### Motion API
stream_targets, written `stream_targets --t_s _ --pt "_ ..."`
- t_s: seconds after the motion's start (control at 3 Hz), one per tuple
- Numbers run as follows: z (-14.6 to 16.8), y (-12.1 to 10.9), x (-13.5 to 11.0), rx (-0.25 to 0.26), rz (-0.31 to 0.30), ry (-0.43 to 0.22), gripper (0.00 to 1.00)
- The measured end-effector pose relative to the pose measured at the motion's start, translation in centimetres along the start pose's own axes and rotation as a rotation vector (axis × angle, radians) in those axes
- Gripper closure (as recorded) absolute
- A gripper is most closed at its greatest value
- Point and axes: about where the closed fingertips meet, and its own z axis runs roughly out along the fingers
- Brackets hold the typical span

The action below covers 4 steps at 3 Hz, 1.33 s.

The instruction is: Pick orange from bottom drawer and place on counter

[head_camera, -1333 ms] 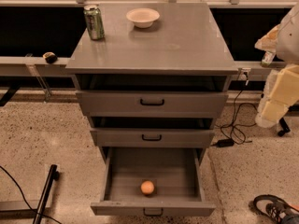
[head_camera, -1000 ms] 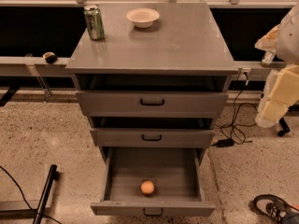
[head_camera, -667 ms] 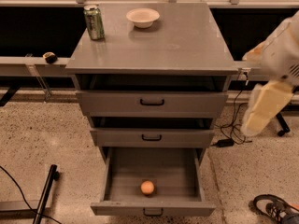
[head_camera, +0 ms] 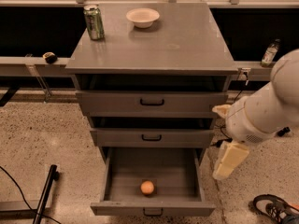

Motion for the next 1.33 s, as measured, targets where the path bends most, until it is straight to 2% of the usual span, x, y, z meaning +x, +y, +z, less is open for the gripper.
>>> stream_targets --t_s 0.33,0.67,1.0,1.33 --pt "0.6 -1.0 -0.7 0.037 -0.012 -0.021 0.00" --pt "1.9 -1.4 -1.7 -0.007 -0.047 -0.051 0.00" --pt "7.4 -0.6 -3.6 -0.074 -0.047 -0.196 0.00" --pt "15.5 -1.0 -8.3 -0.095 -0.009 -0.423 0.00"
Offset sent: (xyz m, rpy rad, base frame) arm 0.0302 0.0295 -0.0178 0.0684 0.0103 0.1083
